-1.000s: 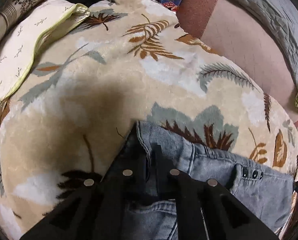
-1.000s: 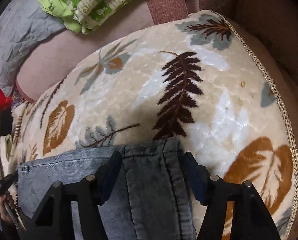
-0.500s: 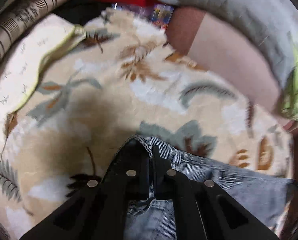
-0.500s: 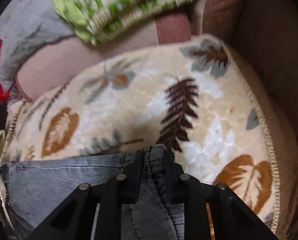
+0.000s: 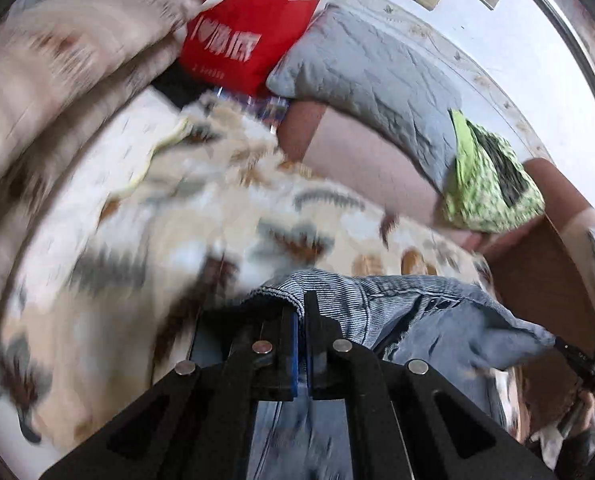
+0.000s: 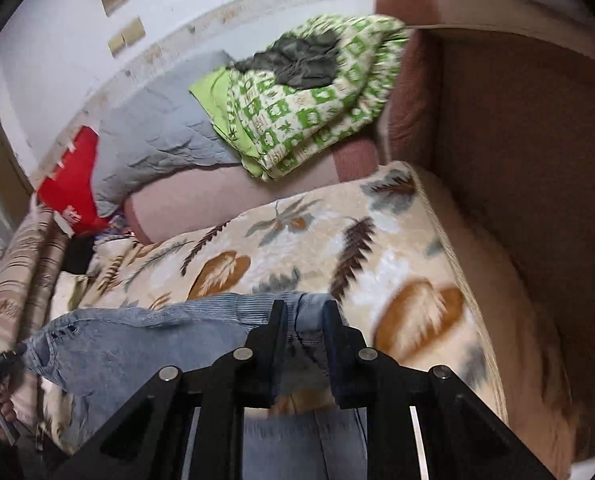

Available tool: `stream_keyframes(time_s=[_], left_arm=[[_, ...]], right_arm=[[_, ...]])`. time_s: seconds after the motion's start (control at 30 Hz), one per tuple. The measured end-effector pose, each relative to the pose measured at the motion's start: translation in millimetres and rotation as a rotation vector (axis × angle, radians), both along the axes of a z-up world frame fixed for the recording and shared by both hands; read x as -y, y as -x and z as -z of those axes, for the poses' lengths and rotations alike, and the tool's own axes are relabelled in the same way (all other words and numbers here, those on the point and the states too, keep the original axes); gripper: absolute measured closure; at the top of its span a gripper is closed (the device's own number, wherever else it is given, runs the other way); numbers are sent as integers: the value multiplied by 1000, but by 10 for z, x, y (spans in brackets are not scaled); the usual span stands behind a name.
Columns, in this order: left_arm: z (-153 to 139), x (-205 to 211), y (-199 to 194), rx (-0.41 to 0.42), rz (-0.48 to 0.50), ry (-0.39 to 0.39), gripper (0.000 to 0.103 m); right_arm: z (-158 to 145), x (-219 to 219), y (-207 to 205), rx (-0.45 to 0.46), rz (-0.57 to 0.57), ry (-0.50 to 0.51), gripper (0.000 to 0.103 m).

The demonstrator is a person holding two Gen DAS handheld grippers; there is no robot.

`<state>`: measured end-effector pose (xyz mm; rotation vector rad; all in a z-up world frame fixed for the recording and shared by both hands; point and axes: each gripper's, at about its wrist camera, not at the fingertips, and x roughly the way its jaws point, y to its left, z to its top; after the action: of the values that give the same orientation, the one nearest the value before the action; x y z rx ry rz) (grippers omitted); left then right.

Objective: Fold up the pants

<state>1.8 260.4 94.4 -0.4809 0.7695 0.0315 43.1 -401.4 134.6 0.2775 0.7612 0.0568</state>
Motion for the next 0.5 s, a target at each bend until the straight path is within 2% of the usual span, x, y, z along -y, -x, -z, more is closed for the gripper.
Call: stream_keyframes(time_s=[0.07,0.1,0.13,0.17,0.2,0.27,0.4,0.47,0.5], left_arm=[[326,-78,375,-65,6,38,100],[463,-107,447,-103,5,44,96],[707,-143,538,-199,-7,31,95],[818,-166,592,-246,-25,20,95],[910,-204,653,-275,-53,12,96],[892,-243,714,-272,-104,-17,96],[624,-46,599,-195,-129,-56,93],[573,95,562,-153,-168,-47,81],[592,186,539,-136,-166,-17,70]], right_arm=[[199,77,507,2,-15,-26,83],[329,107,665,-13,-22,-54,81],[572,133,878,-69,-30,-82,66],[881,156,1053,-166,-31,-89,40],[1055,192,1147,-214,-19,-98,37],[1348,349,1392,-274,67,-166,37],[1252,465,1369,-233,141,-343,37],[1245,424,1256,-219,144,-476,30],[1291,387,1158,-237,159,-542,30]])
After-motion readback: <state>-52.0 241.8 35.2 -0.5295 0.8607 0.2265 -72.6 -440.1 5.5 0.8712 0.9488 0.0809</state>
